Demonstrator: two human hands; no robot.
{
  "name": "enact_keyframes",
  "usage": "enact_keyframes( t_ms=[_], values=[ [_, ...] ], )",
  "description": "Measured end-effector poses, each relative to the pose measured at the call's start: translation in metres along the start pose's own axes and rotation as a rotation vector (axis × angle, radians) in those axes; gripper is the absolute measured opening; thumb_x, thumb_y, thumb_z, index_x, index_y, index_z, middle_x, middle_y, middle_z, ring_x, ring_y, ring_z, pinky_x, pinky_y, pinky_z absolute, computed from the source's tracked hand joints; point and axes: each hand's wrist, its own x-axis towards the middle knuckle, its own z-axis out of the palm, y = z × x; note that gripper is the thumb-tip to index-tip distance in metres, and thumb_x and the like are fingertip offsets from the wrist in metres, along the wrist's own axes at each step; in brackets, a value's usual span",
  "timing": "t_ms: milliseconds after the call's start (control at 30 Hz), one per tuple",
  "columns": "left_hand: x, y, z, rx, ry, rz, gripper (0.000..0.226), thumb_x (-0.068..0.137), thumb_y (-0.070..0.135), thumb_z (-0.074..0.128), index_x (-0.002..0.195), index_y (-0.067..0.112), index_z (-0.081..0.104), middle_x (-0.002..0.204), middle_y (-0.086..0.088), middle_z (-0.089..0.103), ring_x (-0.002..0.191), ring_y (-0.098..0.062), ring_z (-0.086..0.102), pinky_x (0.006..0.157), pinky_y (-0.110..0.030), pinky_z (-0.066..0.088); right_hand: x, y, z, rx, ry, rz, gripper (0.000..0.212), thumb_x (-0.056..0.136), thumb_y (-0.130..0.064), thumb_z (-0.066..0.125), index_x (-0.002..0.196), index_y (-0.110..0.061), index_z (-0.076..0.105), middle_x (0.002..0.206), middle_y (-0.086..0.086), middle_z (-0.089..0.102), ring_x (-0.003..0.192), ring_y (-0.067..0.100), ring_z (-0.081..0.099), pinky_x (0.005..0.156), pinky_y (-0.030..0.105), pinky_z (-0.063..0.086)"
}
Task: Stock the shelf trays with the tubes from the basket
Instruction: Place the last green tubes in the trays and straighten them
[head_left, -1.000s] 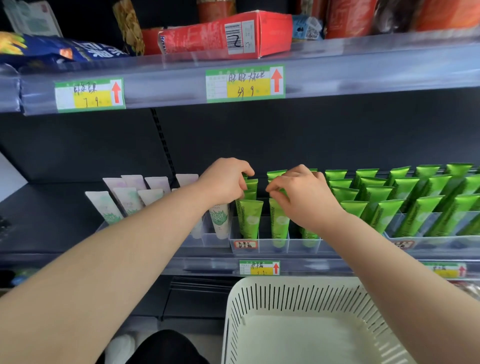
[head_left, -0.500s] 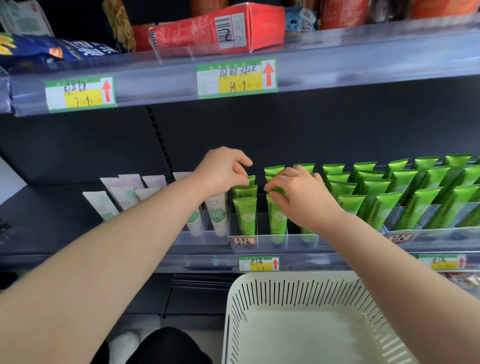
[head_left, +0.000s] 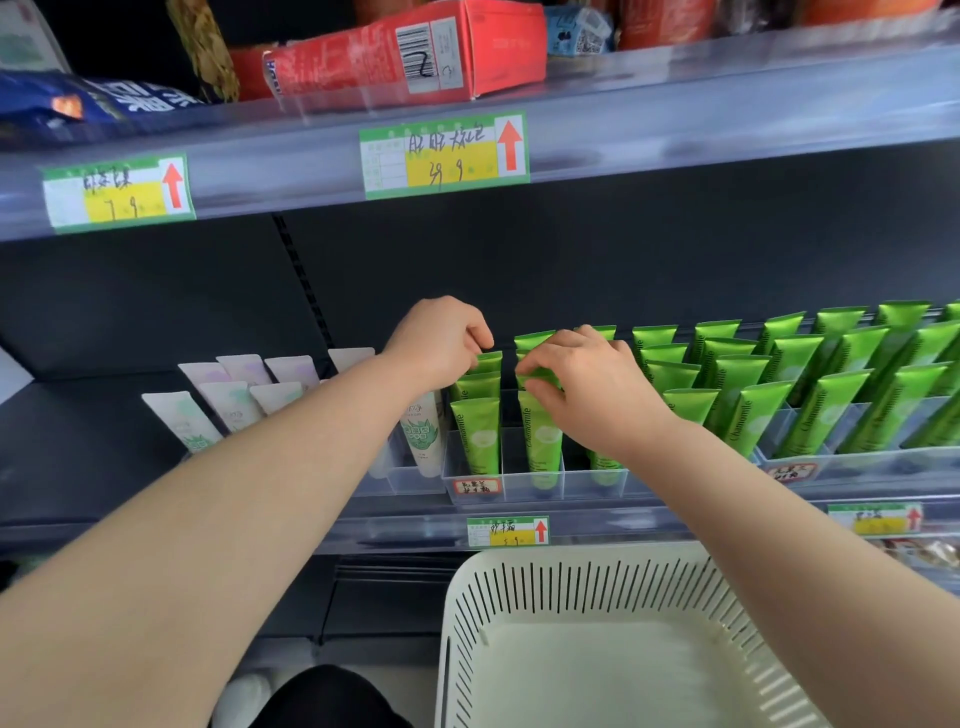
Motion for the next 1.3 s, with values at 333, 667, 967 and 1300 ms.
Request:
enact_keyframes(
  t_ms=[333, 667, 967, 1300],
  values=[
    [0.005, -0.007, -0.013, -0.103, 0.107, -0.019, 0.021, 0.076, 0.008, 0.074, 0.088, 0.025, 0.072, 0.072, 0.014, 0.068, 0.077, 0.001, 0.066, 0.081, -0.027, 0.055, 0.007, -0.004, 0.003, 0.013, 0.001, 0.000, 0.024, 0.095, -0.036, 0.047, 0.111, -0.029, 0.063, 0.114, -0.007, 0.060, 0.109, 0.018, 0.046, 0.087, 0.042, 0.038],
    [0.010, -0.005, -0.007, 0.218, 0.031, 0.011, 0.028, 0.083, -0.001, 0.063, 0.089, 0.023, 0.074, 0.091, 0.005, 0.069, 0.090, -0.018, 0.065, 0.081, -0.035, 0.054, 0.010, -0.003, 0.006, 0.008, 0.007, 0.005, 0.024, 0.095, -0.037, 0.048, 0.112, -0.028, 0.063, 0.117, -0.006, 0.060, 0.110, 0.018, 0.046, 0.088, 0.041, 0.036],
    [0.021, 0.007, 0.003, 0.157, 0.124, 0.083, 0.024, 0.084, 0.000, 0.065, 0.094, 0.019, 0.075, 0.091, 0.003, 0.072, 0.089, -0.017, 0.067, 0.082, -0.036, 0.054, 0.011, 0.003, 0.005, 0.022, 0.017, 0.005, 0.026, 0.095, -0.042, 0.047, 0.109, -0.029, 0.064, 0.112, -0.008, 0.061, 0.108, 0.017, 0.047, 0.085, 0.040, 0.037],
    [0.020, 0.001, 0.002, 0.051, 0.054, 0.054, 0.026, 0.079, 0.001, 0.073, 0.095, 0.022, 0.074, 0.089, 0.006, 0.071, 0.084, -0.009, 0.067, 0.082, -0.034, 0.056, 0.011, 0.002, 0.005, 0.029, 0.014, -0.003, 0.025, 0.096, -0.040, 0.045, 0.107, -0.028, 0.065, 0.109, -0.008, 0.062, 0.106, 0.017, 0.047, 0.084, 0.040, 0.037]
  ],
)
